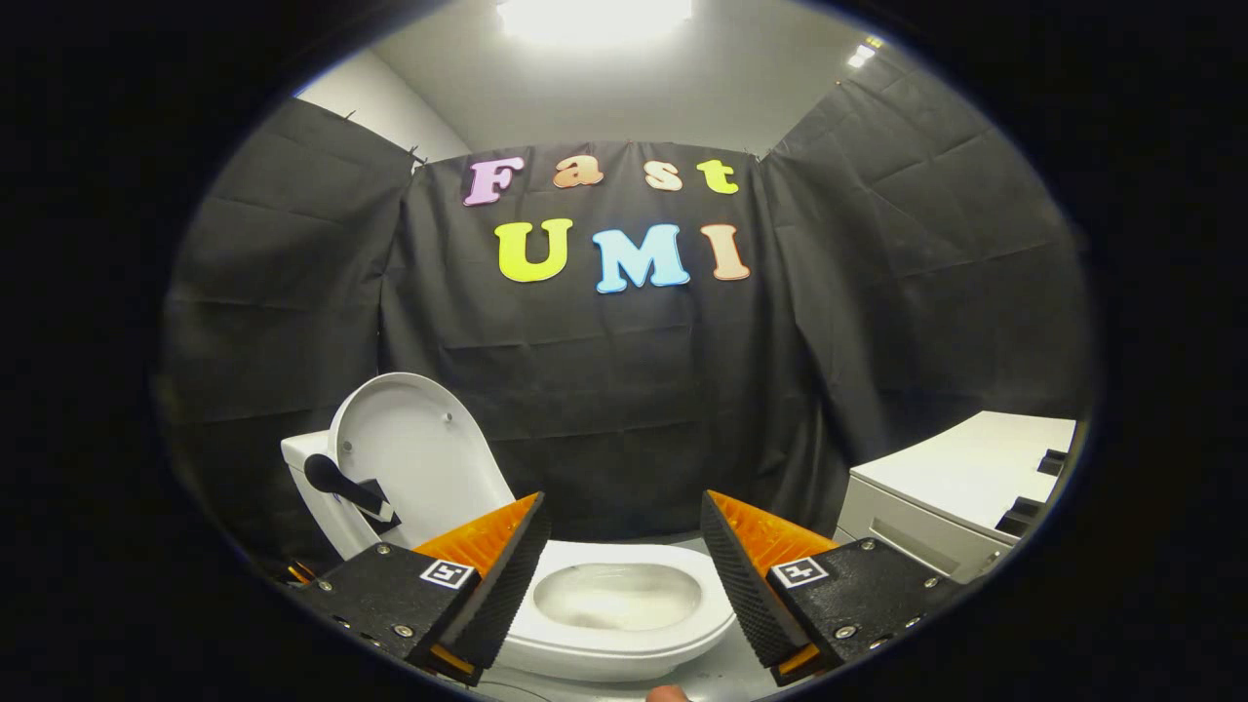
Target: Open the toilet lid.
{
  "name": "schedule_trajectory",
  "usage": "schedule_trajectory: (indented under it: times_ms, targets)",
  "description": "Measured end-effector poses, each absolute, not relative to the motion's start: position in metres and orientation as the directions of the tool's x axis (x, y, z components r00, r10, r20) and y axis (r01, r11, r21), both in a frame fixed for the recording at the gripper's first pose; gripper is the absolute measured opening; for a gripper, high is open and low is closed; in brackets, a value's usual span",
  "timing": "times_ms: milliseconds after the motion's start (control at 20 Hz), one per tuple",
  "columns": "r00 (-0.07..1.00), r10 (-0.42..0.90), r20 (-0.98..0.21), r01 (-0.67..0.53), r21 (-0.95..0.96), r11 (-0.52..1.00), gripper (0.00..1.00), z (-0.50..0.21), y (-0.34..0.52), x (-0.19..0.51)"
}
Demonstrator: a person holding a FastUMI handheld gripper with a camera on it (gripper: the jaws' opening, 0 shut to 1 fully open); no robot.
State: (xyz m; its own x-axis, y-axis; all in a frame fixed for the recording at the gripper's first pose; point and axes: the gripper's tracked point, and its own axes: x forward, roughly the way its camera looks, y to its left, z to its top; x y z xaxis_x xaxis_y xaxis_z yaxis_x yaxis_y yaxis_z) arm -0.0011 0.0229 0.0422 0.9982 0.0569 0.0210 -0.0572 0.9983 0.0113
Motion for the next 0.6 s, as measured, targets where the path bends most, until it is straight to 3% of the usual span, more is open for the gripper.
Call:
schedule_trajectory:
  times_ms: [600]
  targets:
    - [0.997, 0.071, 0.019, -0.071, -0.002, 0.997, 0.95, 0.0394, 0.0281, -0.0004]
